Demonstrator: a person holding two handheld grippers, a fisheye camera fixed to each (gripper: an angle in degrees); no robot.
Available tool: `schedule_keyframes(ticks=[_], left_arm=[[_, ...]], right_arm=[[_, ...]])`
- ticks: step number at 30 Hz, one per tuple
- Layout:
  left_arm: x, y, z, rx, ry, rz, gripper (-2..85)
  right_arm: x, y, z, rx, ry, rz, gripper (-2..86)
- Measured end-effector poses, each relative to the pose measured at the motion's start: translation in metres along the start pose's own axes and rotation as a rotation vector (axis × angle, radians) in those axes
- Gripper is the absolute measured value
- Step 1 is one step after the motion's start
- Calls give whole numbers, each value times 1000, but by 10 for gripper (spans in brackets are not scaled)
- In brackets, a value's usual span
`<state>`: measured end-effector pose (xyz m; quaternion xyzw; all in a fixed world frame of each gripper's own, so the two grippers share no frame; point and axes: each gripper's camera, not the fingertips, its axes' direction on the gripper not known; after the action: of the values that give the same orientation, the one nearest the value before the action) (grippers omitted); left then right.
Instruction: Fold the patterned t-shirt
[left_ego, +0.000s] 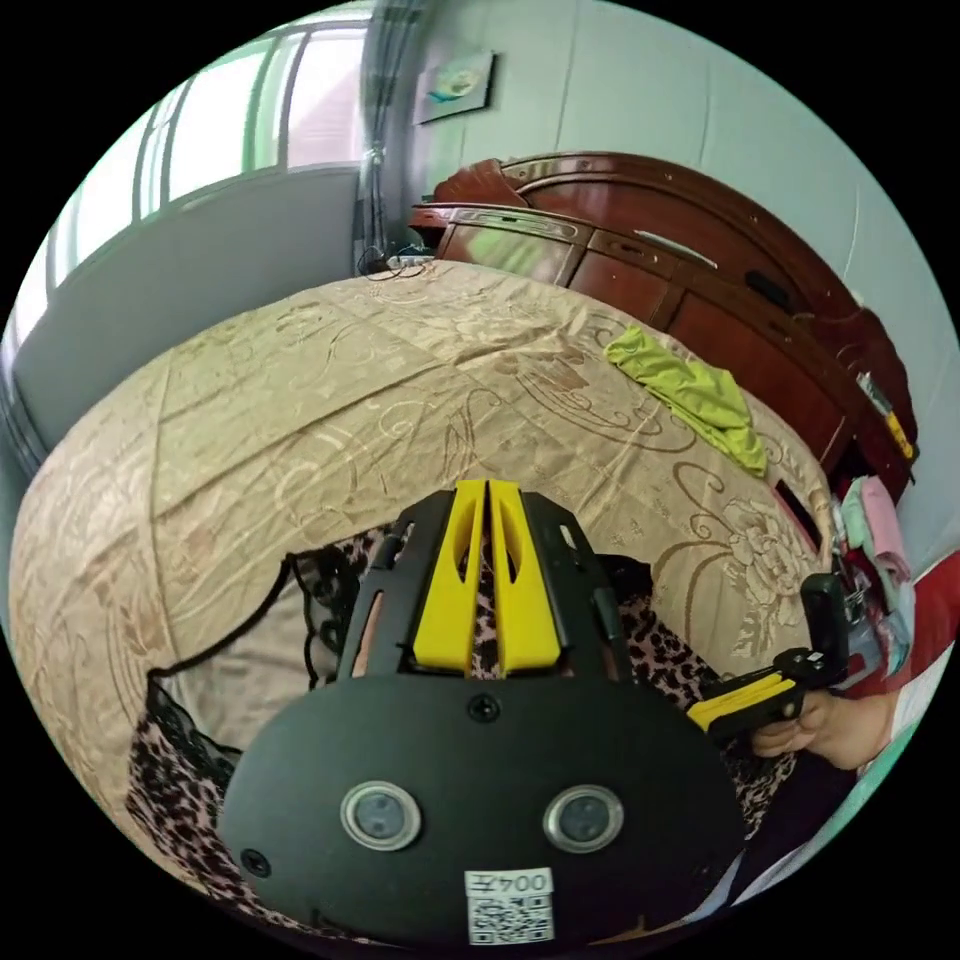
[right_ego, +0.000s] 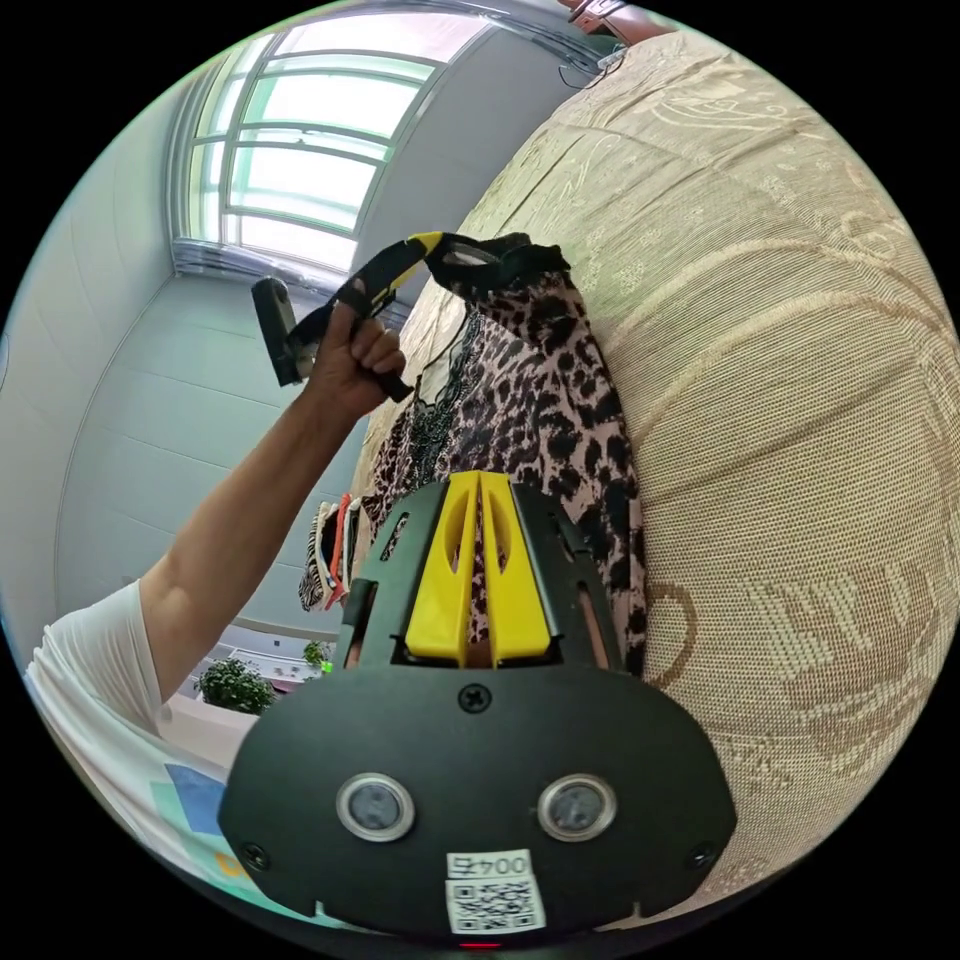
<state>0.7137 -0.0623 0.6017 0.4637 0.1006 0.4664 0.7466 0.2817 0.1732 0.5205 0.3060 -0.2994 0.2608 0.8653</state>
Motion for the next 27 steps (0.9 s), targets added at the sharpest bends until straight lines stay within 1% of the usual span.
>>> schedule_keyframes(ticks=[2, 4, 5, 7, 8, 9, 10, 11, 12, 14, 16, 17, 19, 20, 22, 24, 27], left_arm=[[-37, 25, 2, 5, 91, -117, 11], [-83, 59, 7, -5, 221, -300, 13], [-92, 67, 7, -1, 245, -348, 14], [-130, 101, 5, 47, 354, -550, 15], [-138, 108, 3, 64, 371, -603, 16], [-150, 120, -6, 126, 393, -681, 16], [-157, 127, -16, 186, 400, -716, 18], [-159, 128, -21, 201, 395, -725, 19], [-156, 123, -30, 211, 383, -701, 23], [-136, 101, -37, 175, 373, -575, 31], [-82, 60, -28, 20, 367, -323, 47], [-64, 50, -24, -29, 355, -247, 53], [10, 20, -2, -212, 223, 34, 73], [26, 15, 3, -245, 187, 91, 77], [78, -4, 26, -356, 43, 260, 84], [98, -17, 44, -422, -12, 288, 88], [111, -33, 68, -546, 33, 231, 96]], right_arm=[[0, 0, 4, -5, 9, 8, -7], [0, -1, 6, -6, 15, 13, -7], [0, -1, 7, -7, 18, 14, -7], [0, -1, 8, -8, 21, 18, -7], [0, -1, 8, -7, 18, 19, -7], [0, -2, 8, -7, 13, 19, -7], [0, -2, 8, -7, 12, 19, -7], [0, -2, 7, -7, 11, 21, -7], [0, -2, 7, -5, 11, 24, -7], [0, -2, 7, -4, 7, 26, -7], [0, -3, 6, -3, -3, 30, -7], [0, -3, 5, -1, -9, 32, -7], [-1, -2, 3, 3, -9, 30, -7], [-2, -2, 1, 7, -10, 28, -7], [-4, -2, -1, 9, -16, 24, -7], [-7, -2, -3, 7, -19, 13, -8], [-7, -3, -8, 12, -26, 8, -8]])
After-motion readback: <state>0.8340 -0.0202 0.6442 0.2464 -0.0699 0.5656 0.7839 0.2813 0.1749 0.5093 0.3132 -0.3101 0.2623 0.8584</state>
